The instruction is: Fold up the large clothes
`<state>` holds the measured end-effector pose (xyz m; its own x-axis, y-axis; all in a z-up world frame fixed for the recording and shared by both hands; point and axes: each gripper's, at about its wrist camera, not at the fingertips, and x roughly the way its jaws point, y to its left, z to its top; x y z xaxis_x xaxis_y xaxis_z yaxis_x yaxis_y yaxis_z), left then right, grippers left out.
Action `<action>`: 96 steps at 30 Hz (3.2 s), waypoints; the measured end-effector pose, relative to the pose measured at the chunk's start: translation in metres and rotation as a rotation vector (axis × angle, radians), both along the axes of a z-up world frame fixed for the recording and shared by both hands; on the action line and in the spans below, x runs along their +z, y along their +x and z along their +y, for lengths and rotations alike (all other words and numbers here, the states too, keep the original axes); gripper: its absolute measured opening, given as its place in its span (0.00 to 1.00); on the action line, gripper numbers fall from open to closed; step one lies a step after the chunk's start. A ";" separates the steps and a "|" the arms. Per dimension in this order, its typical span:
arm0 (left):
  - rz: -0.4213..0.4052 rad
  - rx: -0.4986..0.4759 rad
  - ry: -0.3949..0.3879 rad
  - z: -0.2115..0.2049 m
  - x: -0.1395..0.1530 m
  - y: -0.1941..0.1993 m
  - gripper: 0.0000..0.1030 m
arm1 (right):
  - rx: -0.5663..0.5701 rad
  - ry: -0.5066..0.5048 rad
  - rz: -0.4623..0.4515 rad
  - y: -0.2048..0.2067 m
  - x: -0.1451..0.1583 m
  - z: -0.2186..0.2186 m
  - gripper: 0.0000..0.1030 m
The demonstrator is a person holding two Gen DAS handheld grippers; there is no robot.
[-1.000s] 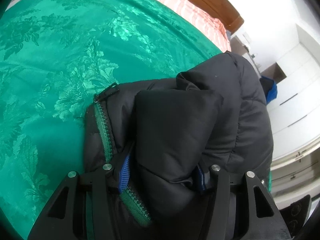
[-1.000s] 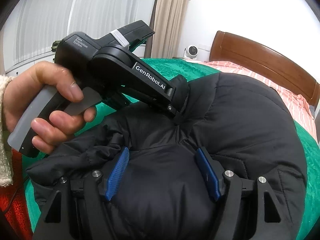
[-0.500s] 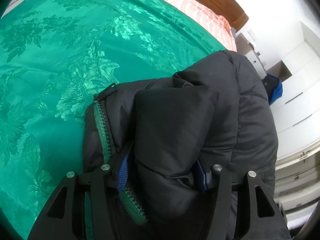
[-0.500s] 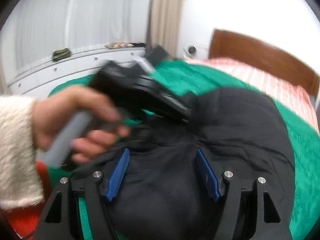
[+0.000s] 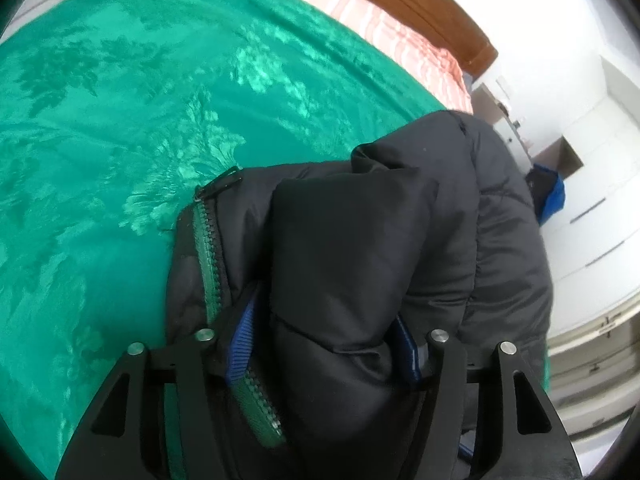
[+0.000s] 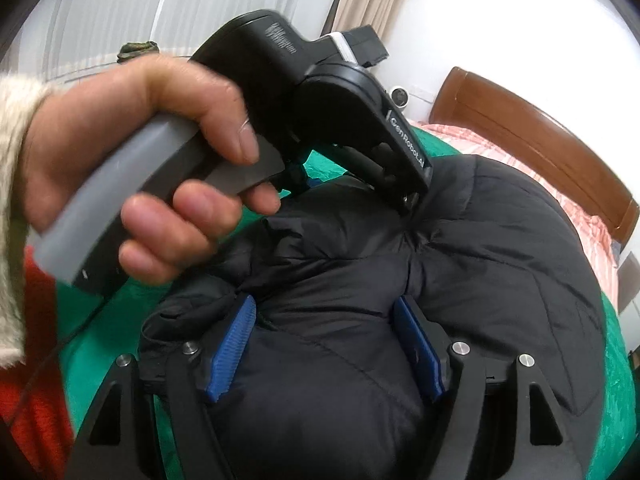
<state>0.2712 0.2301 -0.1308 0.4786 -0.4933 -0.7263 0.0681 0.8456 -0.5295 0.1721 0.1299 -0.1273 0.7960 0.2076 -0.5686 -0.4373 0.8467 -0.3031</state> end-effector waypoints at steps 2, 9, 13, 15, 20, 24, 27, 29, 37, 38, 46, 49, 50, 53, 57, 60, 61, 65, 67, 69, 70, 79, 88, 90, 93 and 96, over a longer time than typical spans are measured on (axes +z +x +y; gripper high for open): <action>0.002 0.022 -0.023 0.005 0.010 -0.010 0.71 | 0.004 0.035 0.021 -0.009 0.017 -0.006 0.70; -0.129 0.126 -0.057 0.066 0.044 -0.071 0.96 | -0.084 0.259 -0.151 -0.103 0.059 -0.087 0.89; -0.091 0.168 -0.008 0.091 0.024 -0.084 0.96 | -0.326 0.325 -0.171 -0.130 0.036 -0.169 0.93; -0.074 0.205 -0.008 0.097 0.012 -0.086 0.96 | -0.466 0.351 -0.106 -0.120 0.023 -0.208 0.94; -0.084 0.349 0.018 0.104 -0.008 -0.077 0.96 | -0.710 0.412 0.020 -0.109 -0.018 -0.275 0.94; -0.154 0.514 0.179 0.110 -0.005 -0.055 0.99 | -0.750 0.409 0.061 -0.107 -0.042 -0.285 0.94; -0.054 0.575 0.350 0.120 -0.026 -0.024 1.00 | -0.758 0.431 0.111 -0.119 -0.061 -0.300 0.94; 0.019 0.553 0.508 0.117 -0.050 -0.011 1.00 | -0.736 0.435 0.088 -0.128 -0.067 -0.304 0.97; -0.032 0.554 0.633 0.095 -0.050 -0.012 1.00 | -0.719 0.421 0.063 -0.131 -0.071 -0.303 1.00; -0.035 0.555 0.621 0.097 -0.050 -0.011 1.00 | -0.719 0.420 0.062 -0.129 -0.070 -0.303 1.00; -0.038 0.556 0.608 0.099 -0.052 -0.021 1.00 | -0.718 0.411 0.056 -0.133 -0.070 -0.302 1.00; -0.038 0.556 0.610 0.098 -0.052 -0.022 1.00 | -0.721 0.401 0.055 -0.133 -0.070 -0.301 1.00; -0.038 0.556 0.610 0.098 -0.052 -0.022 1.00 | -0.721 0.401 0.055 -0.133 -0.070 -0.301 1.00; -0.038 0.556 0.609 0.098 -0.052 -0.022 1.00 | -0.720 0.402 0.055 -0.133 -0.069 -0.301 1.00; -0.037 0.556 0.610 0.099 -0.052 -0.022 1.00 | -0.720 0.395 0.046 -0.135 -0.069 -0.300 1.00; -0.038 0.556 0.609 0.099 -0.052 -0.022 1.00 | -0.718 0.398 0.046 -0.135 -0.069 -0.300 1.00; -0.038 0.556 0.609 0.099 -0.052 -0.022 1.00 | -0.717 0.400 0.047 -0.135 -0.069 -0.301 1.00; -0.038 0.556 0.609 0.098 -0.052 -0.022 1.00 | -0.716 0.399 0.046 -0.135 -0.069 -0.301 1.00; -0.038 0.556 0.609 0.098 -0.052 -0.022 1.00 | -0.716 0.398 0.046 -0.135 -0.069 -0.301 1.00; -0.038 0.556 0.609 0.099 -0.052 -0.022 1.00 | -0.716 0.398 0.047 -0.135 -0.069 -0.301 1.00; -0.038 0.556 0.609 0.098 -0.052 -0.022 1.00 | -0.716 0.398 0.047 -0.135 -0.069 -0.301 1.00; -0.038 0.556 0.608 0.098 -0.052 -0.022 1.00 | -0.716 0.398 0.046 -0.135 -0.069 -0.301 1.00; -0.038 0.556 0.608 0.098 -0.052 -0.022 1.00 | -0.716 0.398 0.046 -0.135 -0.069 -0.301 1.00; -0.038 0.556 0.608 0.098 -0.052 -0.022 1.00 | -0.716 0.398 0.046 -0.135 -0.069 -0.301 1.00; -0.038 0.556 0.608 0.098 -0.052 -0.022 1.00 | -0.714 0.400 0.047 -0.135 -0.069 -0.301 1.00; -0.038 0.556 0.608 0.098 -0.052 -0.022 1.00 | -0.713 0.402 0.050 -0.134 -0.069 -0.302 1.00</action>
<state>0.2495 0.3281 -0.1827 0.5663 0.2974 -0.7687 -0.4368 0.8992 0.0260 0.0377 -0.1717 -0.1965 0.7895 -0.1436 -0.5968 0.2426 0.9661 0.0885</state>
